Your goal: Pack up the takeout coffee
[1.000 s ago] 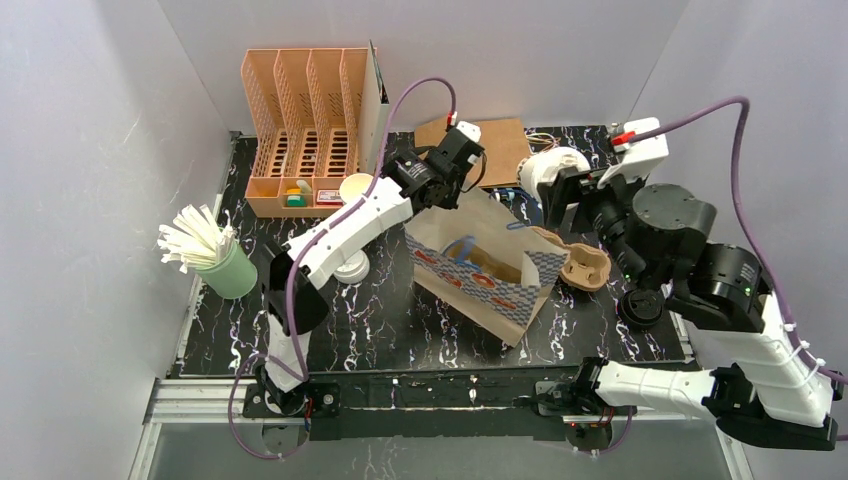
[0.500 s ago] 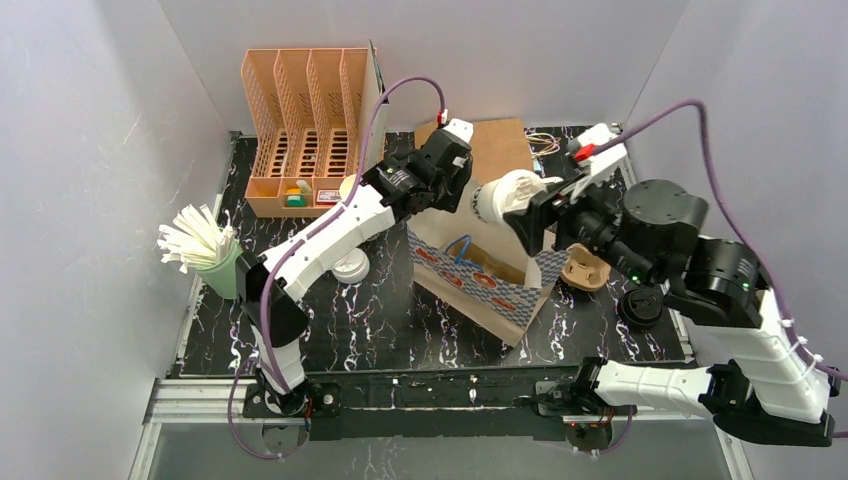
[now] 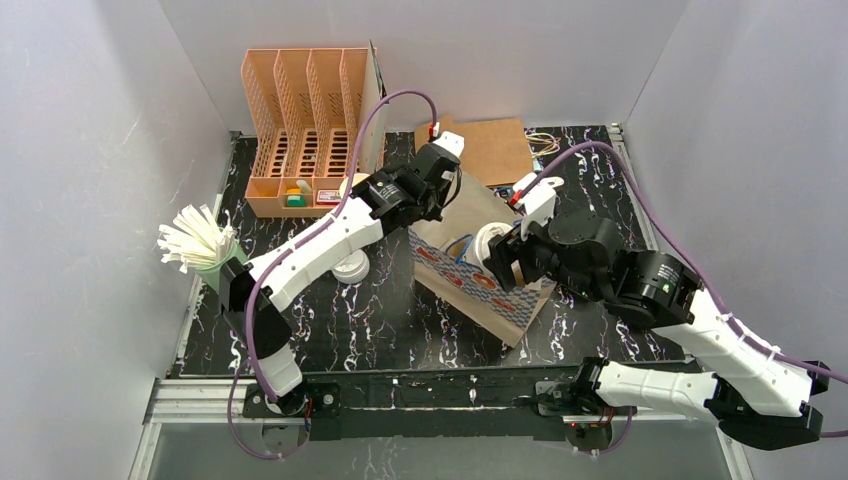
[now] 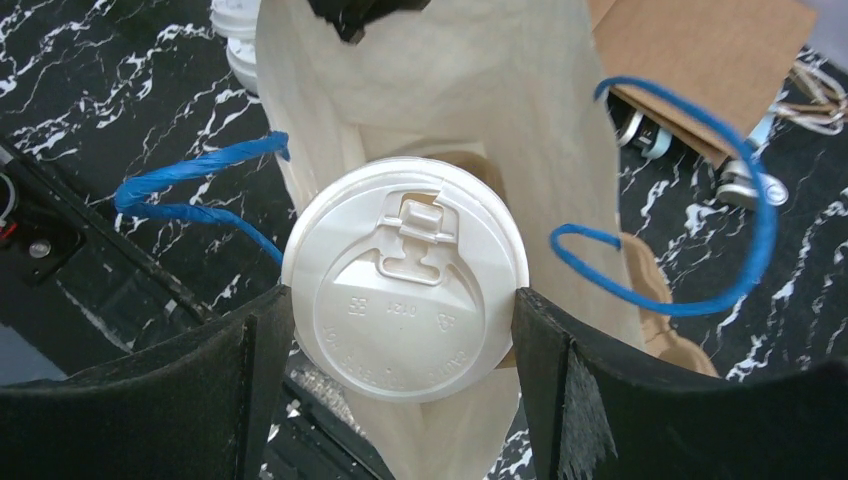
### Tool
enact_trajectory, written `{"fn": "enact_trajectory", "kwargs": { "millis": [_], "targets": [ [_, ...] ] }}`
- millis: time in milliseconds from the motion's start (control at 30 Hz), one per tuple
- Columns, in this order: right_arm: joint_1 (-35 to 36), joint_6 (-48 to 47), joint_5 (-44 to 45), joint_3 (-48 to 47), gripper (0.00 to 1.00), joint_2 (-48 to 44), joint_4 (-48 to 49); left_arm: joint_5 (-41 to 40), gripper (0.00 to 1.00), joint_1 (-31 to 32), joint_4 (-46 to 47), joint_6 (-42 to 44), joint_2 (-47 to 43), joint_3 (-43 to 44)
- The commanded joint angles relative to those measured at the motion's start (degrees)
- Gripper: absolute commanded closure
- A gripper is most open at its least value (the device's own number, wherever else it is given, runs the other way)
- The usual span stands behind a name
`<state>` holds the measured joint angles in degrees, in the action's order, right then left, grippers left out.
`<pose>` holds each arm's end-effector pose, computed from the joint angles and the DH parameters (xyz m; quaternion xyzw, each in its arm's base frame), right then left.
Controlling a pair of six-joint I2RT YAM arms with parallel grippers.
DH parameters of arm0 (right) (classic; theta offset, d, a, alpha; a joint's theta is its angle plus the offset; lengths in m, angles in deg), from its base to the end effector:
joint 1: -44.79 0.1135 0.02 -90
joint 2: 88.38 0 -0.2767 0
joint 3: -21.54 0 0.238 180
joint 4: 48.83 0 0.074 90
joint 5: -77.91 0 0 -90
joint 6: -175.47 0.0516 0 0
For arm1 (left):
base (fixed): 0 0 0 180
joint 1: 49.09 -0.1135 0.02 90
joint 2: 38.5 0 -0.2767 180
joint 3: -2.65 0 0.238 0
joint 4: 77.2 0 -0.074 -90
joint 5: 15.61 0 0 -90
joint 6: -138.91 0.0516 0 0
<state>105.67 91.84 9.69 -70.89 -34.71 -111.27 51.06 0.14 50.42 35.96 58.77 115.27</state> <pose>0.0913 0.1246 0.4365 -0.2846 0.7781 0.1657 0.5348 0.2646 -0.2755 0.3779 0.1872 0.8611 -0.0706 0.4675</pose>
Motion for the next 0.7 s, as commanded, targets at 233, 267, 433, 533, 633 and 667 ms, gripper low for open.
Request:
{"fn": "enact_trajectory", "kwargs": {
  "millis": [233, 267, 433, 533, 633, 667],
  "targets": [
    [0.2, 7.1, -5.0, 7.1, 0.67, -2.4, 1.3, 4.0, 1.00, 0.2, 7.1, 3.6, -7.5, 0.2],
    [0.2, 7.5, -5.1, 8.3, 0.67, -2.8, 1.9, 4.3, 1.00, 0.3, 8.2, 3.6, -8.5, -0.9],
    [0.1, 6.8, -4.2, 12.8, 0.68, -4.4, 5.2, 5.8, 1.00, 0.8, 11.9, 4.7, -12.4, -4.5],
    [0.1, 6.4, -1.9, 14.2, 0.67, -4.3, 5.7, 8.5, 1.00, 1.0, 13.1, 5.7, -14.2, -5.8],
    [0.2, 4.8, 2.8, 16.0, 0.67, -5.3, 7.9, 12.6, 1.00, 1.5, 13.4, 6.4, -14.6, -6.7],
    [0.2, 4.3, 4.7, 16.7, 0.68, -5.9, 9.1, 13.4, 1.00, 1.8, 13.4, 6.4, -14.6, -7.0]
  ]
}}
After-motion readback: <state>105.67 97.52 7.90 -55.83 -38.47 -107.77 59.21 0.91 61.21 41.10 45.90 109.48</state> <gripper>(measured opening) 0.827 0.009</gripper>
